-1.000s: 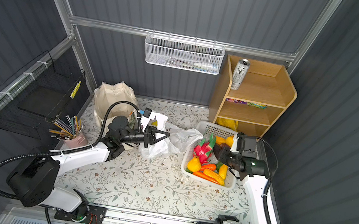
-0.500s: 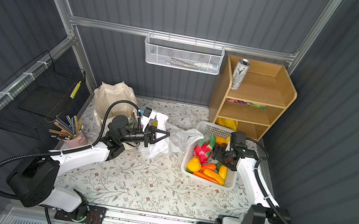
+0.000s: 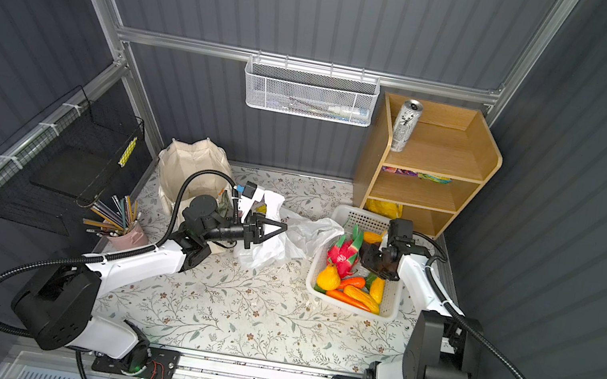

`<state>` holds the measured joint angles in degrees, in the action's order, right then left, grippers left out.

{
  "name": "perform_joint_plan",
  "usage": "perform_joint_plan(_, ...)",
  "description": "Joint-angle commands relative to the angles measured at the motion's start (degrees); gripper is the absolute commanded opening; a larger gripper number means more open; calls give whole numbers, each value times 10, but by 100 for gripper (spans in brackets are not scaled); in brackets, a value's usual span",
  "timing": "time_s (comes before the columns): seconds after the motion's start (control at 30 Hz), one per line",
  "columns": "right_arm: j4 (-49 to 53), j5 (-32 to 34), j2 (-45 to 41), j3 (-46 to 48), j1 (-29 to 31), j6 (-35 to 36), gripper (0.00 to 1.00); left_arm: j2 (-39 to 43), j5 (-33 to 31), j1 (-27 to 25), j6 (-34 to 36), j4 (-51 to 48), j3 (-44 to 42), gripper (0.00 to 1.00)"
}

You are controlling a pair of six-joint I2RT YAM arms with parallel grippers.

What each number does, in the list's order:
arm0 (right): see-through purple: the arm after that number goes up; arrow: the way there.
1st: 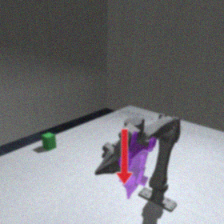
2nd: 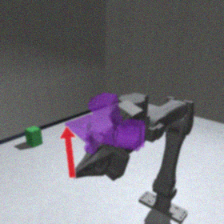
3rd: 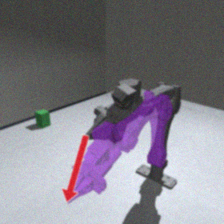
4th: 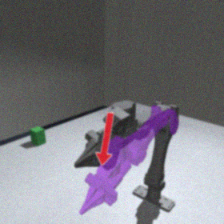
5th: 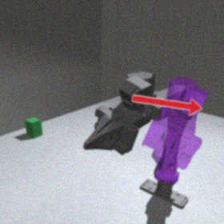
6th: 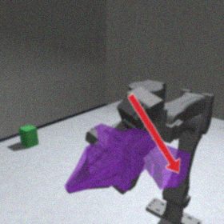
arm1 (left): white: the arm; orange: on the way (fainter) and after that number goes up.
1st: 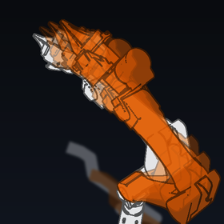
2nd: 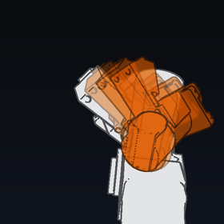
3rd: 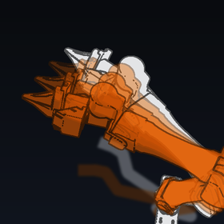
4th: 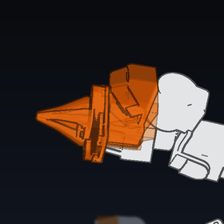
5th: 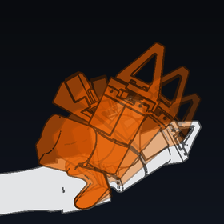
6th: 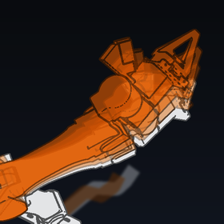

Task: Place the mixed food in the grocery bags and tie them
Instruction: 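Lift the eggplant and carry it into the held-open white bag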

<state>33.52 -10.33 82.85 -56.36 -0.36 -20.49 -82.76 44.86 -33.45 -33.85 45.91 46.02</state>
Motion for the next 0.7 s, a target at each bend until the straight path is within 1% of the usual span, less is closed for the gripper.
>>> perform_joint_plan(0.0,7,3,-38,-14,-8,0,28,-7,6,0,-7,2,20,0)
perform_joint_plan(0.07,21,5,-68,-13,-10,0,26,-8,7,0,-8,2,21,0)
perform_joint_plan(0.23,69,7,-165,-16,-15,-6,25,-11,8,0,-10,3,22,0)
perform_joint_plan(0.37,118,-22,-244,-31,-14,-12,25,-11,9,0,-10,4,23,0)
perform_joint_plan(0.47,159,-70,-293,-53,-14,-9,25,-13,13,0,-10,4,22,0)
perform_joint_plan(0.53,186,-139,-318,-68,-11,0,26,-13,18,0,-10,4,23,0)
perform_joint_plan(0.6,217,-184,-329,-81,-2,11,26,-13,21,0,-8,0,23,0)
perform_joint_plan(0.67,239,-211,-334,-89,18,16,26,-11,23,0,0,-9,22,0)
